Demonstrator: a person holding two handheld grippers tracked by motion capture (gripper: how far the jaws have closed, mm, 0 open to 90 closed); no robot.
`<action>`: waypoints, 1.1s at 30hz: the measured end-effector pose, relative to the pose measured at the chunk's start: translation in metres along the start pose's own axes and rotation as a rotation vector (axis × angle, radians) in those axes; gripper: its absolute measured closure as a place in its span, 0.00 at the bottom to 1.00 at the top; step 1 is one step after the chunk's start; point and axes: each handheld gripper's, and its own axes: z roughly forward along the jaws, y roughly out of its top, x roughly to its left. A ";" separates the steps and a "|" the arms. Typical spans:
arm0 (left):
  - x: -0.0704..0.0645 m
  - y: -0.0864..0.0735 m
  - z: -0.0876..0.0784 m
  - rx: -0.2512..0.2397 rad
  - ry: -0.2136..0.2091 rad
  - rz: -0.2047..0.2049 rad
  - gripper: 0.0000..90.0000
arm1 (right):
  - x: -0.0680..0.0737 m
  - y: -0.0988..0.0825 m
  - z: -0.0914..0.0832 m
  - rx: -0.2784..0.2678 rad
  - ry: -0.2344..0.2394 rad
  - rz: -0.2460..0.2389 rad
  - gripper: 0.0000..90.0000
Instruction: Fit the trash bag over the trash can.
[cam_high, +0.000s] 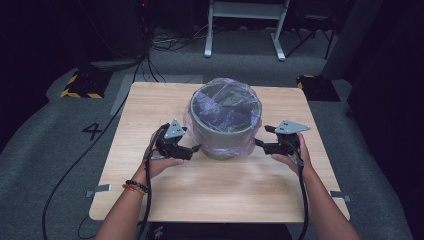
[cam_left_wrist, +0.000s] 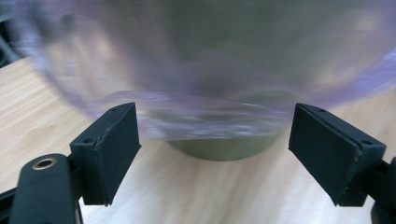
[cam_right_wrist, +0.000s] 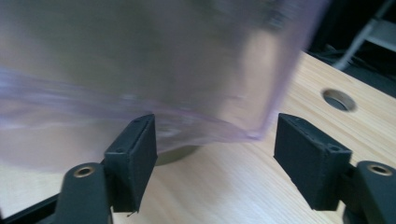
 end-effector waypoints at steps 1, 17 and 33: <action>-0.003 0.000 0.001 -0.002 -0.011 0.008 0.18 | 0.004 0.001 -0.002 -0.005 0.013 -0.012 0.32; -0.009 0.000 0.013 0.033 -0.033 0.049 0.99 | 0.053 -0.002 -0.003 -0.059 0.066 -0.203 0.98; -0.005 -0.022 0.033 0.167 0.024 0.013 0.84 | 0.028 -0.033 0.026 0.128 0.113 -0.002 0.83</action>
